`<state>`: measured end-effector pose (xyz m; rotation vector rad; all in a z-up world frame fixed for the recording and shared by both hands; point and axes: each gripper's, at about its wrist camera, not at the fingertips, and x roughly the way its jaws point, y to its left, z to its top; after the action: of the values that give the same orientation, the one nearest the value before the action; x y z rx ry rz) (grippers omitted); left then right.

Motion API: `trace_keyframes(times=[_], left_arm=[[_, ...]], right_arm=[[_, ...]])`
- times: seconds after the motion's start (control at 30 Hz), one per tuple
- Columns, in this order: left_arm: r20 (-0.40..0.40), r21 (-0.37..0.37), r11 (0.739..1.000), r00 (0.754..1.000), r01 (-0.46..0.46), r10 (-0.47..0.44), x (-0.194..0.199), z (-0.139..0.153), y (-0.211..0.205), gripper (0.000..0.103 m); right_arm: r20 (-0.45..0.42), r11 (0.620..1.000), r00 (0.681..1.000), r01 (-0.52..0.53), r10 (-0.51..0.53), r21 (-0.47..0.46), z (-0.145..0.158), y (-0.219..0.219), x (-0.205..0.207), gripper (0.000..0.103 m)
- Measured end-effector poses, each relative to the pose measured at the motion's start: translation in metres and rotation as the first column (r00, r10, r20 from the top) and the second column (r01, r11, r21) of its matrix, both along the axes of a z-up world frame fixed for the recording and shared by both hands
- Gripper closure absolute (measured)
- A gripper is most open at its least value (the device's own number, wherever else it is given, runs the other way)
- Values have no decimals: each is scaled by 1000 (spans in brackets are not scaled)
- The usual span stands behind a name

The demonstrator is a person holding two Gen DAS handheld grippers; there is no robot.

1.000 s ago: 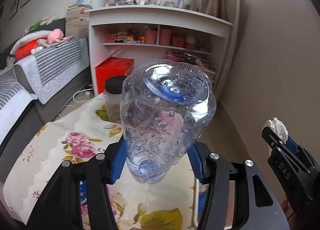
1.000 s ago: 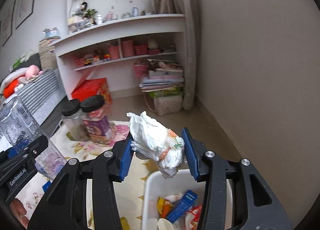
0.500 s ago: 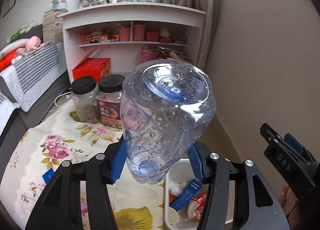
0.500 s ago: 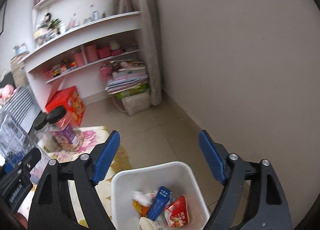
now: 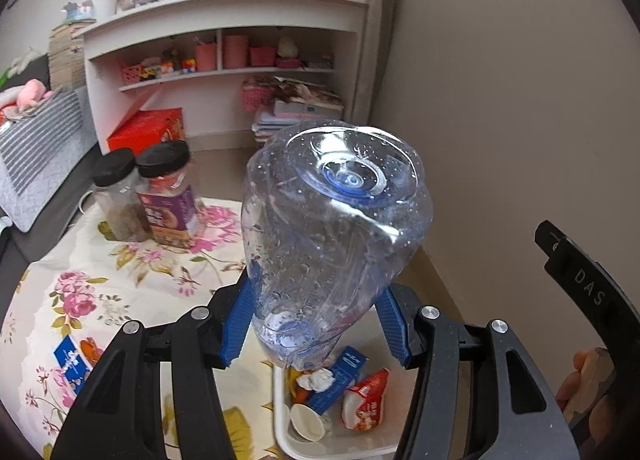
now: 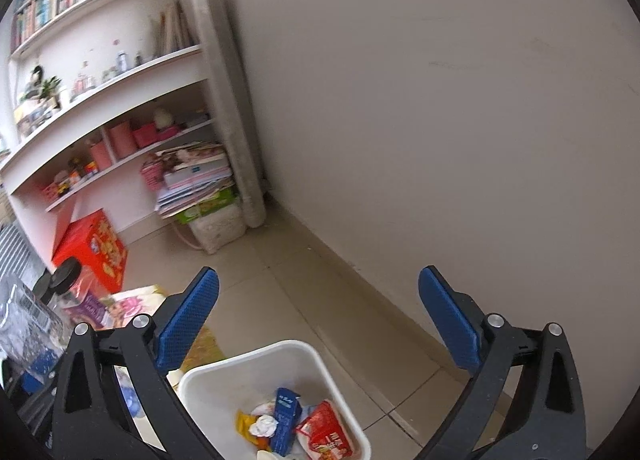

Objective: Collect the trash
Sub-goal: 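Open right gripper dropping the white plastic into the bin while left gripper drops the bottle, then move both open grippers back over the table trash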

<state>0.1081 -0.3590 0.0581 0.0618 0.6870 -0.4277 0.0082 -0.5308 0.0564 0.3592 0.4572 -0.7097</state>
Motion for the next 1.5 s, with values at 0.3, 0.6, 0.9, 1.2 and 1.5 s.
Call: trace_keyframes(times=[0.3,0.6,0.9,1.2,1.5], left_arm=[[-35,34,999,999,15,-13,0,-10,-15,37],[-50,45,998,998,-40,42,8,-15,5,37],[-69,66,989,988,-131,135,21,-27,46,22],[-153,188,926,921,-328,358,45,-75,122,16],[-253,305,797,762,-521,596,73,-127,220,16]], right_arm=[[-3,999,999,36,-36,-1,1,-8,-6,7],[-37,999,999,-4,3,-35,2,8,8,7],[-98,992,990,-105,98,-71,-3,41,40,7],[-224,940,921,-337,319,-48,-25,103,88,7],[-315,861,831,-504,459,-73,-38,170,120,7]])
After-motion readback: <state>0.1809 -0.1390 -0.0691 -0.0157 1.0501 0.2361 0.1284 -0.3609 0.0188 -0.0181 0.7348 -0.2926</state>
